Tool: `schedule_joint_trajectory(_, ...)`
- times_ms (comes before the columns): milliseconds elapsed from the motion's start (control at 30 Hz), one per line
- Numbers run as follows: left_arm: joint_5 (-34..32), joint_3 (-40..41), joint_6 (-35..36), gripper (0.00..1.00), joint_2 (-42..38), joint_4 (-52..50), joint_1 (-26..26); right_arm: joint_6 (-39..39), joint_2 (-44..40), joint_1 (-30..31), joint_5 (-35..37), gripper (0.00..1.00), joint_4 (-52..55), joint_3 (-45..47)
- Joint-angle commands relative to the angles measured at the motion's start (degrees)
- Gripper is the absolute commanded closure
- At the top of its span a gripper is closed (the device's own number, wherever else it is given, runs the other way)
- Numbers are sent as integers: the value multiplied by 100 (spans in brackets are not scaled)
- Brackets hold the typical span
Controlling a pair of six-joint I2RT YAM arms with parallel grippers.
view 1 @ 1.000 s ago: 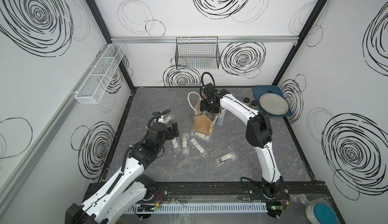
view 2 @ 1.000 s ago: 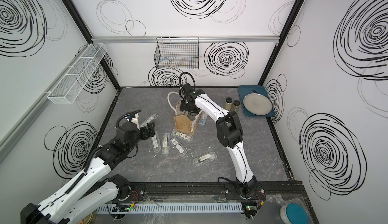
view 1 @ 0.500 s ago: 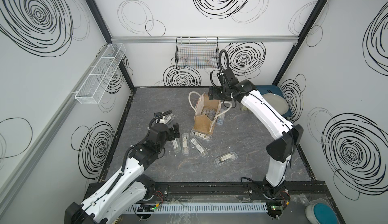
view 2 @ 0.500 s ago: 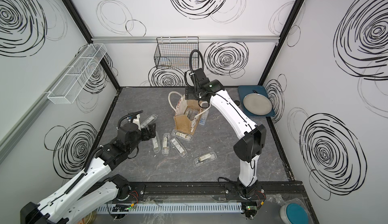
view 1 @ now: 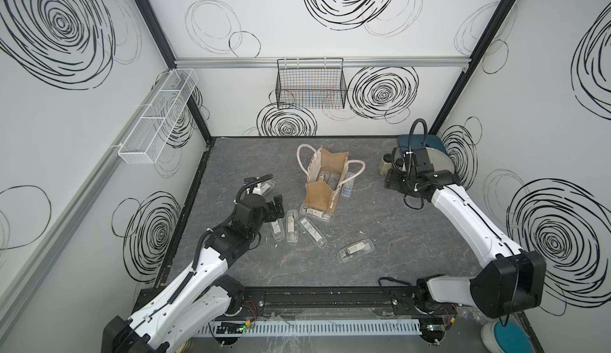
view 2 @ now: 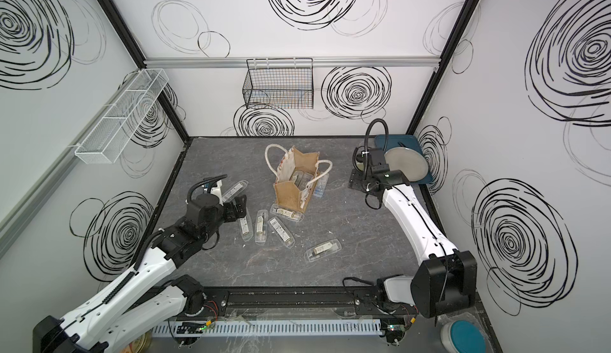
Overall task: Put the compass set into the canvas bag
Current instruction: Move the compass set to the center of the board.
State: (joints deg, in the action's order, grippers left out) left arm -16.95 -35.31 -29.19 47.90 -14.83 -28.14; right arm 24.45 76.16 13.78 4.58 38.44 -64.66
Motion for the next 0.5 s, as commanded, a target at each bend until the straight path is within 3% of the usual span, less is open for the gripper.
schedule_joint_trajectory(0,-52,-185,18,1,68,253,-77,-106,294,-9,-361,23,-489,146)
schedule_joint_trajectory(300,-211,-196,-17,1,41,150,-174,812,1901,0,-1204,24,-766,-77)
schedule_joint_trajectory(467,-287,-183,-12,1,51,101,-172,972,2601,275,-1231,24,-1008,-451)
